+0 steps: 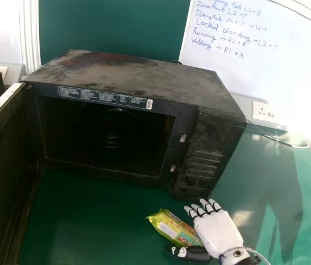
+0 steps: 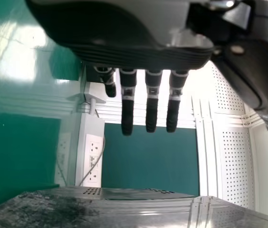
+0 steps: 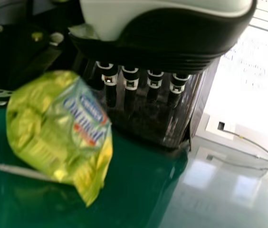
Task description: Put biscuit inside oven
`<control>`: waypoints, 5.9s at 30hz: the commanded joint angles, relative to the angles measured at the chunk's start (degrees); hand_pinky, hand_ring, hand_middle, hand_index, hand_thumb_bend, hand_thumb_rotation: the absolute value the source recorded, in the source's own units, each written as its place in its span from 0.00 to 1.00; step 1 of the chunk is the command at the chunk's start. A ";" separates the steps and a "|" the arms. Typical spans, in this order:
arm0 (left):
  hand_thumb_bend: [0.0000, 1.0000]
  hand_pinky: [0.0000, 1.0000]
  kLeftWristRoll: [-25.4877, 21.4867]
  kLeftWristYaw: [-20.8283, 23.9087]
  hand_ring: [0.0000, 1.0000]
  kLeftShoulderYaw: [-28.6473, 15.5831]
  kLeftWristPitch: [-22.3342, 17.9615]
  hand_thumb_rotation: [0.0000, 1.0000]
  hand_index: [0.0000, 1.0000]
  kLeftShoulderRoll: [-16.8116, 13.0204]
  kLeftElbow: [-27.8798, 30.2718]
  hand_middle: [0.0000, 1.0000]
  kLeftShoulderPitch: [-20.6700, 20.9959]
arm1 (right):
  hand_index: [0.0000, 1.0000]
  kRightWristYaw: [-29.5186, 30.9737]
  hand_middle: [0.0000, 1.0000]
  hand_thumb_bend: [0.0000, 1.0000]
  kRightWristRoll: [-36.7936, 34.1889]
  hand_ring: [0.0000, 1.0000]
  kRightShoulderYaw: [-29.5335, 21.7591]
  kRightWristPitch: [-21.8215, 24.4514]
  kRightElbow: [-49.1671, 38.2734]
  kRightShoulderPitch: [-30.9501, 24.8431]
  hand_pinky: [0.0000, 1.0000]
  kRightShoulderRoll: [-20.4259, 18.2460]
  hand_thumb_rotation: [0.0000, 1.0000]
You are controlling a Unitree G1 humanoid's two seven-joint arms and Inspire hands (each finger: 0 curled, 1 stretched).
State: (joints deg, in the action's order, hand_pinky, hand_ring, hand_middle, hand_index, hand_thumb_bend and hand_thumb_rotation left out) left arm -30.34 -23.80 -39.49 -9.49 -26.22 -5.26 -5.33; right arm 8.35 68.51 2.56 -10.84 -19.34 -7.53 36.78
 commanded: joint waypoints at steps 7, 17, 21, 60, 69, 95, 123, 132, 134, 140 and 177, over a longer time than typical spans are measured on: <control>0.95 0.64 0.57 0.17 0.74 0.19 -0.73 0.25 0.79 0.42 0.68 0.82 -0.67 | 0.95 -1.16 0.93 1.00 -0.02 0.94 0.66 1.33 -0.37 -1.88 1.00 0.58 1.00; 0.93 0.66 0.41 -0.42 0.74 -0.06 -1.39 0.25 0.80 0.41 0.49 0.82 -0.77 | 0.94 -1.90 0.93 1.00 -0.49 0.93 -0.08 1.58 -1.08 -5.04 1.00 1.08 1.00; 0.92 0.66 0.54 -0.45 0.75 -0.01 -1.44 0.25 0.80 0.37 0.92 0.83 -1.20 | 0.95 -2.02 0.93 1.00 -0.86 0.93 -0.46 1.40 -1.24 -6.12 1.00 1.55 1.00; 0.93 0.67 8.79 5.44 0.75 1.97 -3.07 0.25 0.80 0.19 3.24 0.83 -1.58 | 0.66 -2.26 0.72 1.00 -3.26 0.71 -0.62 1.14 -1.38 -5.64 0.70 4.91 0.00; 0.92 0.67 10.67 9.13 0.75 2.33 -3.01 0.24 0.80 0.72 4.38 0.83 -1.87 | 0.58 -2.00 0.59 0.93 -3.41 0.55 -1.01 1.16 -2.00 -5.97 0.51 5.20 0.00; 0.94 0.67 14.17 13.26 0.76 3.45 -4.60 0.29 0.81 2.76 8.21 0.83 -3.09 | 0.57 2.81 0.60 0.92 1.70 0.54 -0.01 0.59 -2.67 -3.49 0.46 9.57 0.00; 0.91 0.70 30.03 22.63 0.79 4.66 -4.94 0.32 0.82 3.22 11.07 0.85 -3.89 | 0.48 4.79 0.48 0.52 1.73 0.40 2.58 -1.75 -1.49 0.88 0.34 11.60 0.00; 0.90 0.69 33.97 24.26 0.80 5.30 -4.05 0.39 0.84 1.81 11.25 0.86 -2.67 | 0.50 3.48 0.50 0.50 1.30 0.39 3.47 -3.31 1.73 4.49 0.31 11.84 0.00; 0.90 0.68 34.64 24.46 0.80 5.31 -2.97 0.40 0.84 1.29 11.84 0.86 -2.06 | 0.49 2.81 0.50 0.50 1.37 0.41 3.83 -3.82 2.60 5.26 0.33 12.02 0.00; 0.90 0.68 35.49 24.57 0.81 5.48 -0.96 0.44 0.84 -0.55 12.41 0.86 0.01 | 0.48 1.87 0.48 0.50 1.04 0.46 4.76 -4.66 4.91 7.37 0.42 12.18 0.00; 0.92 0.60 30.47 22.48 0.75 2.38 9.28 0.52 0.84 0.94 29.07 0.85 -3.00 | 0.49 -2.08 0.49 0.50 -8.46 0.45 4.67 -7.93 8.09 12.86 0.41 12.75 0.00</control>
State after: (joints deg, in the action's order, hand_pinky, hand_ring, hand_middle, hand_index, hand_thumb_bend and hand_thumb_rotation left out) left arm -0.50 -1.54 -37.19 0.09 -25.47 23.54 -8.12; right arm 5.95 61.66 8.34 -18.35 -9.90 4.02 48.93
